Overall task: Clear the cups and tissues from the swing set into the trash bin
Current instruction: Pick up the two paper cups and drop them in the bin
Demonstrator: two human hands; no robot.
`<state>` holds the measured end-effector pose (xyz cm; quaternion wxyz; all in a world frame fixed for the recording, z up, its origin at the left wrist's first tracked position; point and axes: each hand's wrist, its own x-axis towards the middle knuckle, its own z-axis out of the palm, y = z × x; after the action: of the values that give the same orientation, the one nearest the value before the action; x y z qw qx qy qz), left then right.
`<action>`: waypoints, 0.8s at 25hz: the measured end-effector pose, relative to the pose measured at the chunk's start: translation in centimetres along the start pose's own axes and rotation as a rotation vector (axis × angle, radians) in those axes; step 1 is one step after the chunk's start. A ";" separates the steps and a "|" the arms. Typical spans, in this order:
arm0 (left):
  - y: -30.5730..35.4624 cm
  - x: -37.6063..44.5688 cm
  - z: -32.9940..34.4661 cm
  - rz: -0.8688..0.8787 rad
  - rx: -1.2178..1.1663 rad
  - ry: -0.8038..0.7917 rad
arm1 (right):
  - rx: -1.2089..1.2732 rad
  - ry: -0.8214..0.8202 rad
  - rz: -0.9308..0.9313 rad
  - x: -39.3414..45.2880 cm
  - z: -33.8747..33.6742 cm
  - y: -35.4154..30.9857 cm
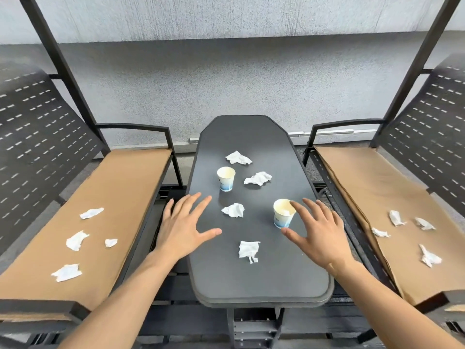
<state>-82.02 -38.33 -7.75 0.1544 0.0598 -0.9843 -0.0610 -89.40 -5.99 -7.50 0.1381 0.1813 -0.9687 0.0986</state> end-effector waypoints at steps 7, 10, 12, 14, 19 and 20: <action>-3.1 5.6 4.2 -0.046 -0.150 0.014 | 0.002 -0.066 0.088 3.6 3.4 -0.8; -3.6 7.8 5.1 -0.076 -0.166 0.008 | 0.013 -0.093 0.101 5.8 4.4 -0.2; -3.1 9.3 5.5 -0.099 -0.160 -0.001 | 0.030 -0.113 0.105 7.0 4.9 0.4; -2.6 11.3 6.1 -0.127 -0.164 -0.020 | 0.034 -0.161 0.109 8.3 5.7 1.2; -1.4 16.7 8.9 -0.284 -0.272 -0.129 | 0.017 -0.362 0.049 11.1 7.6 2.7; -1.2 17.8 9.6 -0.313 -0.283 -0.150 | 0.005 -0.386 0.021 11.5 7.9 2.9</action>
<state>-101.76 -41.00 -11.74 0.0764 0.1850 -0.9533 -0.2261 -102.69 -8.96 -11.89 -0.0517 0.1872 -0.9788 0.0658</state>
